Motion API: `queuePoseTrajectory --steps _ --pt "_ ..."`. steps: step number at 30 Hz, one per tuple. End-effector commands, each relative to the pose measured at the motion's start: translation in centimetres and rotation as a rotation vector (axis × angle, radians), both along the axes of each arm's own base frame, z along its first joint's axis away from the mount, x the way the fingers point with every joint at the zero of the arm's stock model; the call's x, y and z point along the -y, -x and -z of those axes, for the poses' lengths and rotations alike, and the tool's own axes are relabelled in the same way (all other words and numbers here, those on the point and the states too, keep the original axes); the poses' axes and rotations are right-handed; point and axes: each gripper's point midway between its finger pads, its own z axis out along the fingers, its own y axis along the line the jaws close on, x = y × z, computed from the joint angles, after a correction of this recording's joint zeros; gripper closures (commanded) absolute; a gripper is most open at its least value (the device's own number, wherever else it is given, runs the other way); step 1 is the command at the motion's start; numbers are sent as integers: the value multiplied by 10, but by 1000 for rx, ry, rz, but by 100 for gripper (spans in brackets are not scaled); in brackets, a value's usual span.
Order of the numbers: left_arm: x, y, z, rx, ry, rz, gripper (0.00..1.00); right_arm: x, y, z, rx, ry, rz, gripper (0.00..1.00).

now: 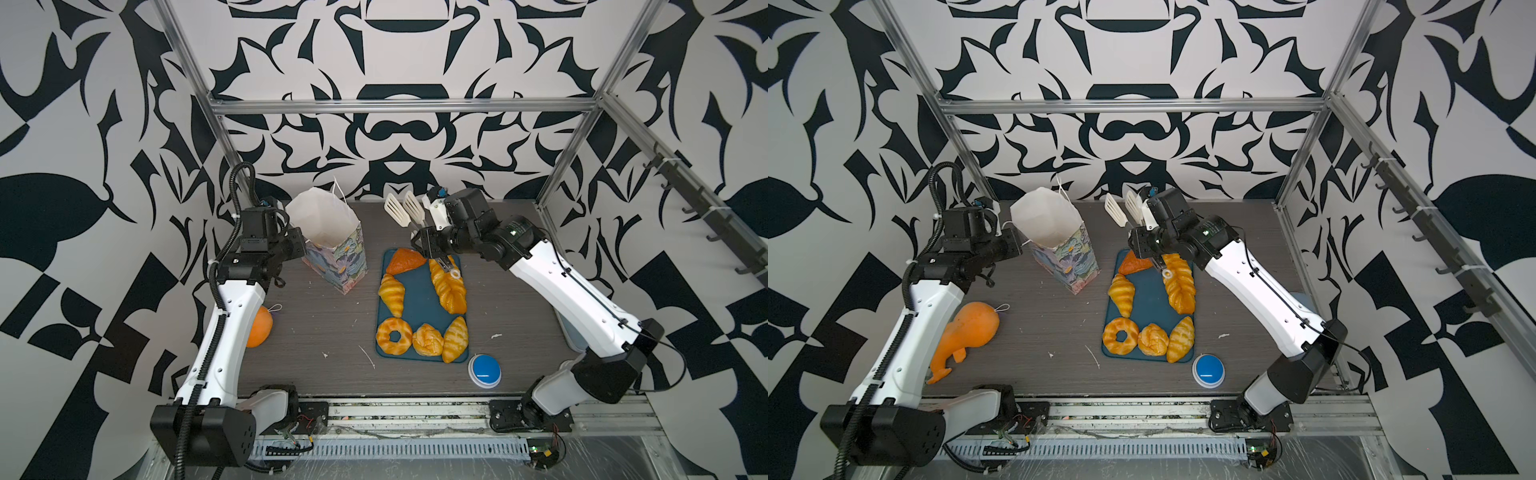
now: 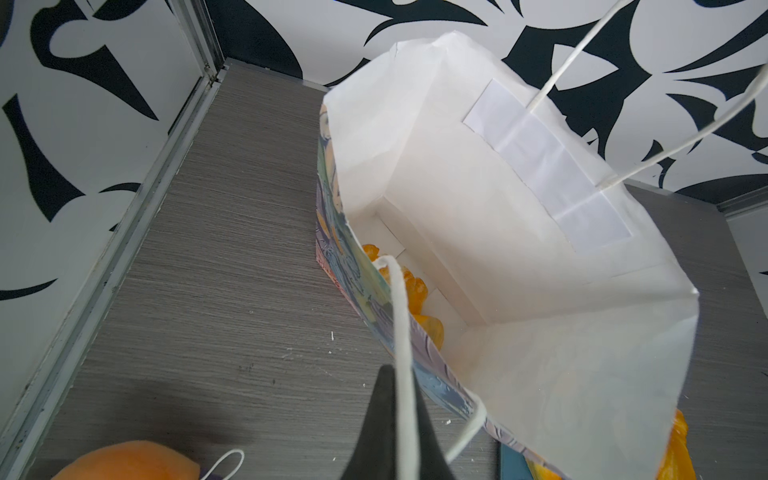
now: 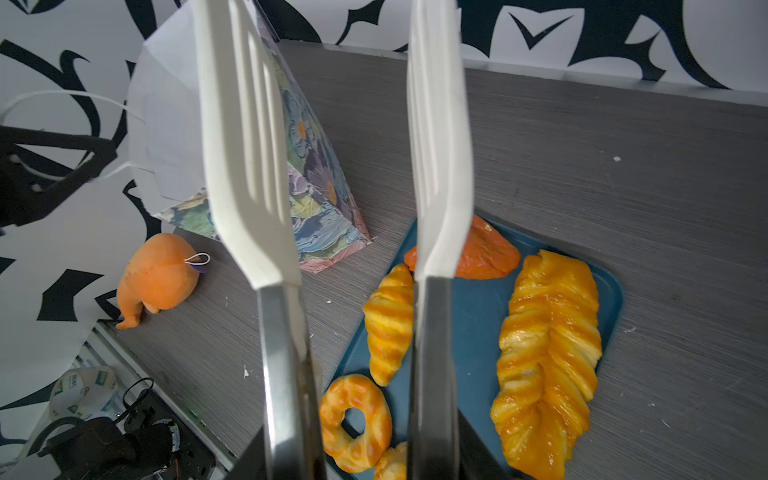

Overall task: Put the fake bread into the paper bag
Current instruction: 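Swing the empty tongs back over the bread tray with the right gripper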

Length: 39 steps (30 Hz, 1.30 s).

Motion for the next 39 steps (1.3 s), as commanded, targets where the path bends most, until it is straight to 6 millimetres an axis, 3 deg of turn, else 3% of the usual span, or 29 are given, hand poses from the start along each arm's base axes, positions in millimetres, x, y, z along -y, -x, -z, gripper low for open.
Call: queuePoseTrajectory --steps 1,20,32,39 --pt "0 4 4 -17 11 0 94 9 3 -16 42 -42 22 51" --pt "7 4 6 -19 47 22 91 31 35 71 -175 92 28 52" --pt "8 3 7 -20 54 27 88 21 60 119 -304 159 -52 51" --pt "8 3 8 -23 51 24 87 17 63 139 -343 200 -76 51"
